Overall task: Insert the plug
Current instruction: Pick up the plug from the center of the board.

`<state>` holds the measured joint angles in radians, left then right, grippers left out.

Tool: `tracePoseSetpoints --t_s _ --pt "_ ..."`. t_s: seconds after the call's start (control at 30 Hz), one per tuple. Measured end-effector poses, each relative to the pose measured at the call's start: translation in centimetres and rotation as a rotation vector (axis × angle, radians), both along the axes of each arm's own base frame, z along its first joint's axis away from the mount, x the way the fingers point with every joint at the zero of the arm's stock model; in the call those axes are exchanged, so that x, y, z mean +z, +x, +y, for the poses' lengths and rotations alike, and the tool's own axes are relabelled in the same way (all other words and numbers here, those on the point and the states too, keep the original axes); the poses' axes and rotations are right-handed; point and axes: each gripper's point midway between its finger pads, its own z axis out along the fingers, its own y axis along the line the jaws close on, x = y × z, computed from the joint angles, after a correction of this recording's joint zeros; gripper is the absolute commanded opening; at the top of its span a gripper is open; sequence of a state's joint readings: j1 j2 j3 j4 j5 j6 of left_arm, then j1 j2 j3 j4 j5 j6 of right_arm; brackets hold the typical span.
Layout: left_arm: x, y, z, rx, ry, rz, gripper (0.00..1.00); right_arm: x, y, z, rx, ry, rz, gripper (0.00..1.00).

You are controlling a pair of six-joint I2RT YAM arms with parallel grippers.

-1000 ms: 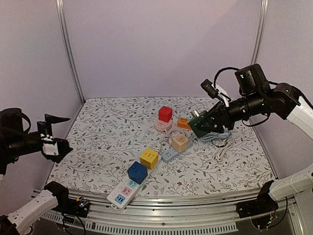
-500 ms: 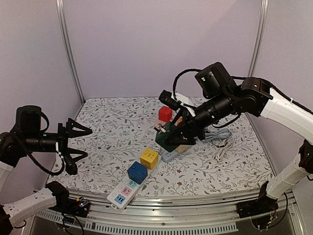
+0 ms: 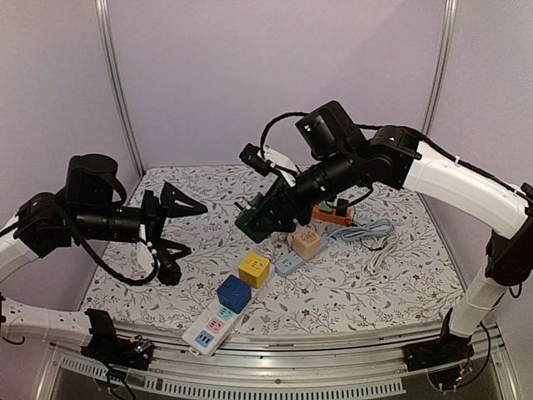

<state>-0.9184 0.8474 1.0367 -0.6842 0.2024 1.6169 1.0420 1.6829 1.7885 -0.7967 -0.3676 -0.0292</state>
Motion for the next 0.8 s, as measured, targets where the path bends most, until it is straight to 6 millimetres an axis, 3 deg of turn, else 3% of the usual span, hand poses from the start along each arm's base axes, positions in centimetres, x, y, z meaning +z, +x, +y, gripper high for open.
tracePoseSetpoints --t_s 0.17,0.3,0.53,0.8 --pt "1.4 0.1 -3.4 -0.050 0.015 -0.048 0.99 -0.9 -0.4 1.7 0.035 -0.015 -0.001 0.00" --pt "1.4 0.7 -4.8 -0.064 0.054 -0.077 0.99 -1.5 -1.3 3.0 0.086 -0.028 -0.018 0.00" --pt "-0.2 1.0 -5.6 -0.079 0.144 -0.090 0.98 -3.1 -2.5 3.5 0.143 -0.075 -0.027 0.00" --pt "-2.1 -0.1 -5.9 -0.107 0.227 -0.073 0.84 -2.6 -2.8 3.6 0.177 -0.074 -0.056 0.00"
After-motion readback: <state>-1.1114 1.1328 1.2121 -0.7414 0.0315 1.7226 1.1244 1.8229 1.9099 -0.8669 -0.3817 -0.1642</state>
